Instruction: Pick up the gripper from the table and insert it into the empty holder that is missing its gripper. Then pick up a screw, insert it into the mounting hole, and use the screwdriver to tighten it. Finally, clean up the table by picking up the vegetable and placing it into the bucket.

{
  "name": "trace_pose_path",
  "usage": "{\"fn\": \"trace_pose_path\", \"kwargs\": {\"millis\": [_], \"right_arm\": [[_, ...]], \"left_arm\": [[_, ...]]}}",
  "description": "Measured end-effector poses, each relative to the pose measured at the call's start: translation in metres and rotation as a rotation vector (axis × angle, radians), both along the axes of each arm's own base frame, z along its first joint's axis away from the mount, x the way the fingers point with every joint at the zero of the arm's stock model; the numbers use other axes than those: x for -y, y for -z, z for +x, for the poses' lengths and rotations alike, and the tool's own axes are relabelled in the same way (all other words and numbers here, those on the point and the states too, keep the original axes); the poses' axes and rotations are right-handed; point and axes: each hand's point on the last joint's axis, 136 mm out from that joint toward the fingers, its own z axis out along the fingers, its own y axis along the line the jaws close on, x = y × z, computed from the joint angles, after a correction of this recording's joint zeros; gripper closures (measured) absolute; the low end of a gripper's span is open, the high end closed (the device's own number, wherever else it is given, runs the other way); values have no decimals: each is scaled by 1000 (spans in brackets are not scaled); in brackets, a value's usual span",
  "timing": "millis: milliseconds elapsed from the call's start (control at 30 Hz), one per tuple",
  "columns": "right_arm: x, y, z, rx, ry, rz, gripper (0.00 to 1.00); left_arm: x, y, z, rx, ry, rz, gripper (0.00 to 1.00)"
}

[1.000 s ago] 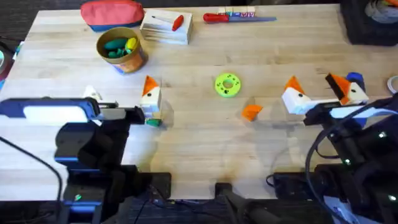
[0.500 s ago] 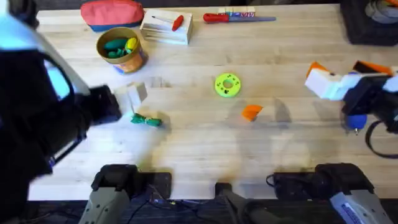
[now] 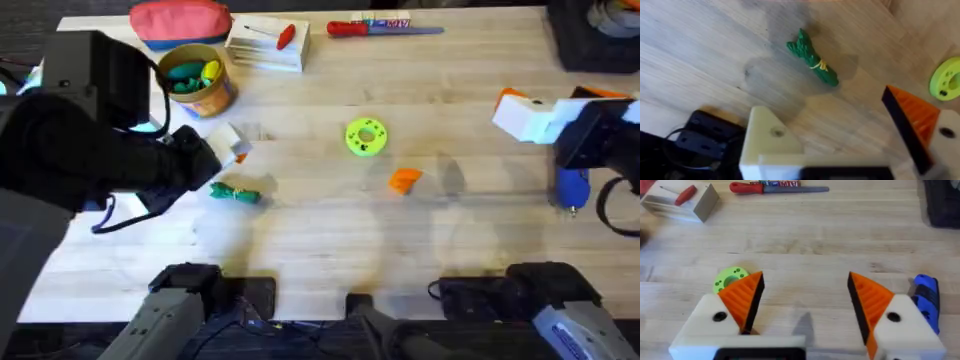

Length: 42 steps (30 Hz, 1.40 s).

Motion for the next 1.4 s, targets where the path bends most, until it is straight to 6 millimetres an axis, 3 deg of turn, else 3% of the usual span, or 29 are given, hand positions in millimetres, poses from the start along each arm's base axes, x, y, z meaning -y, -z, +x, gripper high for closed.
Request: {"fn": "trace_pose_path", "kwargs": {"millis": [33, 200, 233, 267, 333, 467, 633, 767, 833, 967, 1200, 1400], "right_arm": [[0, 0, 0, 0, 0, 0, 10], [0, 0, 0, 0, 0, 0, 10], [0, 0, 0, 0, 0, 0, 10], [0, 0, 0, 0, 0, 0, 10], [0, 0, 0, 0, 0, 0, 10], [0, 4, -2, -18, 0, 0, 10], [0, 8, -5, -37, 0, 0, 11], [0, 8, -5, -37, 0, 0, 11], [0, 8, -5, -37, 0, 0, 11], [0, 8, -5, -36, 0, 0, 11], [0, 8, -5, -37, 0, 0, 10], [0, 8, -5, -37, 0, 0, 10]], "left_arm": [[0, 2, 3, 6, -24, -10, 135], [6, -3, 22, 82, -41, -52, 924], [10, -7, 29, 117, -5, -60, 976], [17, -12, 39, 168, 65, -72, 936], [39, -26, 55, 276, 241, -103, 624], [86, -50, 66, 447, 584, -140, 50], [135, -81, 70, 681, 954, -97, 13], [175, -124, 76, 945, 1141, -58, 15], [186, -135, 73, 1012, 1188, -55, 14], [190, -124, 65, 963, 1220, -55, 15], [188, -123, 72, 972, 1218, -16, 14], [204, -107, 74, 1058, 1286, 13, 14]]}}
